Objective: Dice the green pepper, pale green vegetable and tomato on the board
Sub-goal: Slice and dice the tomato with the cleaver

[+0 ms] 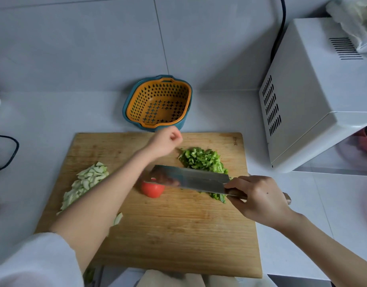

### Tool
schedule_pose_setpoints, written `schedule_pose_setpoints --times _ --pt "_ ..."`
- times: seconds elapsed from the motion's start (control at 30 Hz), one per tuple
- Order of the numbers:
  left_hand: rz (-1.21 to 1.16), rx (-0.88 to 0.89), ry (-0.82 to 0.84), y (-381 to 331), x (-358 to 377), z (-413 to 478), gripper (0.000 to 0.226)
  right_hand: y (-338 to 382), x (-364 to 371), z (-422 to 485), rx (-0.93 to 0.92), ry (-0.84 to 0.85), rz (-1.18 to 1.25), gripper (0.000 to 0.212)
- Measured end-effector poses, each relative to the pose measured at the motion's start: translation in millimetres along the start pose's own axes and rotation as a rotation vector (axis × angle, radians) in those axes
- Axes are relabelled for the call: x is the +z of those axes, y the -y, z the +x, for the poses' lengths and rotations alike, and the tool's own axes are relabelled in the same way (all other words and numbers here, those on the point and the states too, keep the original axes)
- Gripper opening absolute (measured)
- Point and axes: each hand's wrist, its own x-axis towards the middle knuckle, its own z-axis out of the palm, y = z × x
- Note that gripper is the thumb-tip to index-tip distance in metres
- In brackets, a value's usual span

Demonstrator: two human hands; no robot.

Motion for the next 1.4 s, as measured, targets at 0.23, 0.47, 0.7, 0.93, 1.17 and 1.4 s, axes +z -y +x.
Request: schedule_pose_setpoints --times 0.23,0.47,0.7,0.93,1.17,1.4 --pt "-0.118 -0.288 -0.229 72 -52 -47 0.007 29 11 -2 0.392 0.046 0.334 0.017" --pt "-0.385 -0.46 0.152 85 0 -103 0.044 80 48 23 0.481 0.146 0.137 0.015" --pt "-0.664 -0.562 0.045 89 20 -106 0.04 113 81 34 0.58 0.25 0.045 0.016" --pt "-0.998 -0.689 0.038 104 22 -114 0.046 127 78 55 0.661 0.332 0.057 0.034" --pt "-0.979 -0.586 0.056 105 21 -115 0.03 160 50 47 0.593 0.394 -0.048 0.026" --pt "-0.921 -0.549 0.046 104 20 -112 0.023 174 26 36 0.64 0.546 -0.192 0.035"
